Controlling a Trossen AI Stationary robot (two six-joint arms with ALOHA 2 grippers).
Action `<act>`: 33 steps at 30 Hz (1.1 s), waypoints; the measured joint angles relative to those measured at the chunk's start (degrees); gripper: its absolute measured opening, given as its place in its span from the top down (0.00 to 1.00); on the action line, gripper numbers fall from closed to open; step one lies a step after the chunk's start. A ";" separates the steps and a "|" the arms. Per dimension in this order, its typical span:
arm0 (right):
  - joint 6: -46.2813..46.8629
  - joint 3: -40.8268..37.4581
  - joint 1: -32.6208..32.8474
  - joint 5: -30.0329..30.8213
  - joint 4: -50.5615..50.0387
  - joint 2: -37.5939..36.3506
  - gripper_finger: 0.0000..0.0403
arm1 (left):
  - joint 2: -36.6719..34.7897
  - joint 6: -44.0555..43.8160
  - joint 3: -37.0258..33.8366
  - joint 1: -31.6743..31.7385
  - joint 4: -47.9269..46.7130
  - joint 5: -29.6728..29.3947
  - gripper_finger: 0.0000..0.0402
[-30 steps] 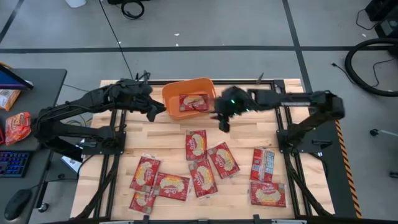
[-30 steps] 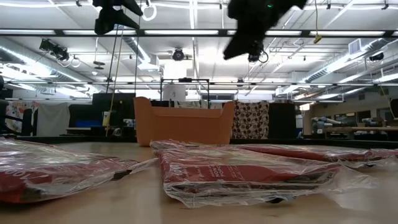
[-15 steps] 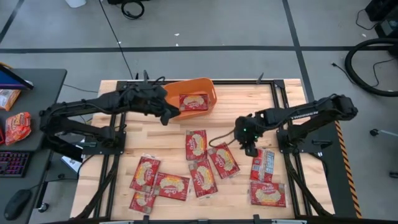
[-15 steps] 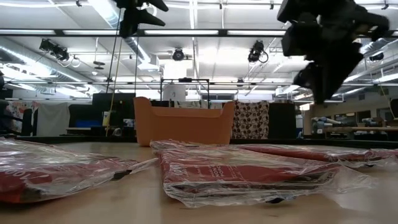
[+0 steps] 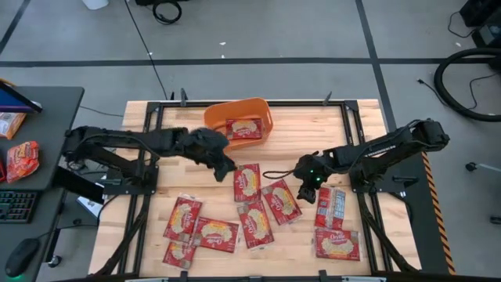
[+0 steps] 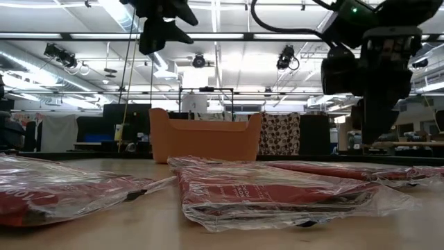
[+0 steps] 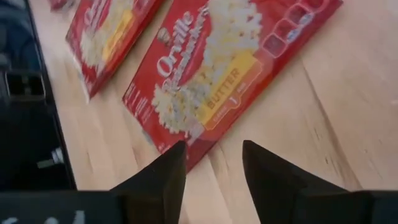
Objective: Sort popcorn bags into baskets
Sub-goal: Put the red popcorn bag into the orange bin
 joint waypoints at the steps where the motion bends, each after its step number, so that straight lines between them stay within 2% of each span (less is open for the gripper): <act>1: 1.73 -0.42 0.20 0.81 0.88 0.00 0.57 | 1.13 0.08 0.00 -0.77 0.02 -0.69 0.61; 5: 7.73 -1.29 1.04 4.91 1.59 0.00 0.51 | 5.60 1.13 0.00 -2.95 0.07 -1.10 0.61; 12: 12.99 -3.31 2.31 9.32 5.41 0.00 0.46 | 10.92 2.57 0.00 -5.10 1.24 4.38 0.61; 20: 15.14 -6.57 2.29 9.40 12.49 0.00 0.48 | 9.00 2.51 0.05 -4.60 1.25 8.27 0.61; 27: 15.93 -7.13 2.31 10.82 14.09 0.31 0.48 | 7.04 4.20 0.04 -3.57 0.31 7.84 0.61; 31: 17.17 -7.08 2.41 10.27 18.41 4.84 0.48 | 6.97 4.65 0.04 -2.17 -0.12 7.96 0.61; 33: 18.00 -6.02 2.88 8.52 19.97 7.83 0.48 | 6.97 4.48 0.04 -1.35 -0.22 10.03 0.61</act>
